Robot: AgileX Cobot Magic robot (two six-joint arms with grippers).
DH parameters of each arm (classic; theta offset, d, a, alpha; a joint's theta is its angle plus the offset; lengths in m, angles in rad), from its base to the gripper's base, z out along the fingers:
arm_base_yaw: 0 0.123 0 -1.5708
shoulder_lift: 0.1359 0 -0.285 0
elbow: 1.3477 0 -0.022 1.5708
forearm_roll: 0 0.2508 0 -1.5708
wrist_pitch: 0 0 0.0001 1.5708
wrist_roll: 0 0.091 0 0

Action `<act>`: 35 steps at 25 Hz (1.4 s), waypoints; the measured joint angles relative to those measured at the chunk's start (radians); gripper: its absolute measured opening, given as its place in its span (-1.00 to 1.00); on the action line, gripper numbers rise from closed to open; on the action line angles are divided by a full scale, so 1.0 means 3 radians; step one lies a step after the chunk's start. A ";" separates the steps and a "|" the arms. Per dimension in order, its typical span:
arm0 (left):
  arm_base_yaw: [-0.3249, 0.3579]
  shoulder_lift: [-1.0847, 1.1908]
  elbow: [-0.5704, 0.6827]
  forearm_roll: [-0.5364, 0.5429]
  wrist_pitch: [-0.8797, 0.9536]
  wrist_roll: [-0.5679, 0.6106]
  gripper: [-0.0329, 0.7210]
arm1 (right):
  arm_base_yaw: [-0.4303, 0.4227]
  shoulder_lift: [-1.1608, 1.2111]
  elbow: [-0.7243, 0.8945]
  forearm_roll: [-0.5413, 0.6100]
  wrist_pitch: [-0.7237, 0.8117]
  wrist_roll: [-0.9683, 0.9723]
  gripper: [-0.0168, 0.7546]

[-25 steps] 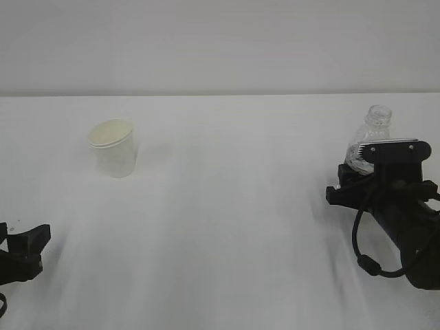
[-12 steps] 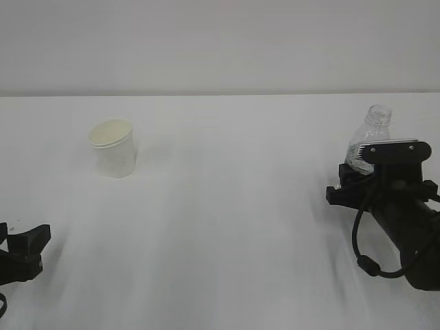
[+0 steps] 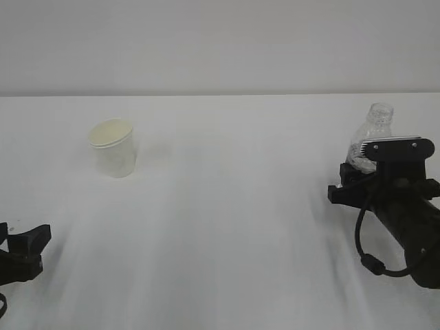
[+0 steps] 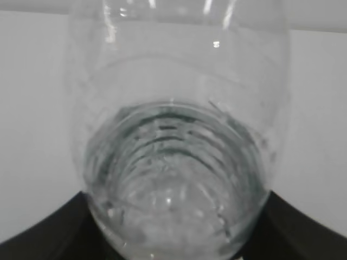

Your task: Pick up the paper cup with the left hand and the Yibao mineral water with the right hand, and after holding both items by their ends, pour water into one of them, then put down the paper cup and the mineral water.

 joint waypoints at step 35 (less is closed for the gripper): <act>0.0000 0.0000 0.0000 0.0033 0.0000 0.0000 0.38 | -0.0007 -0.0731 0.0198 -0.1165 0.0534 0.0406 0.27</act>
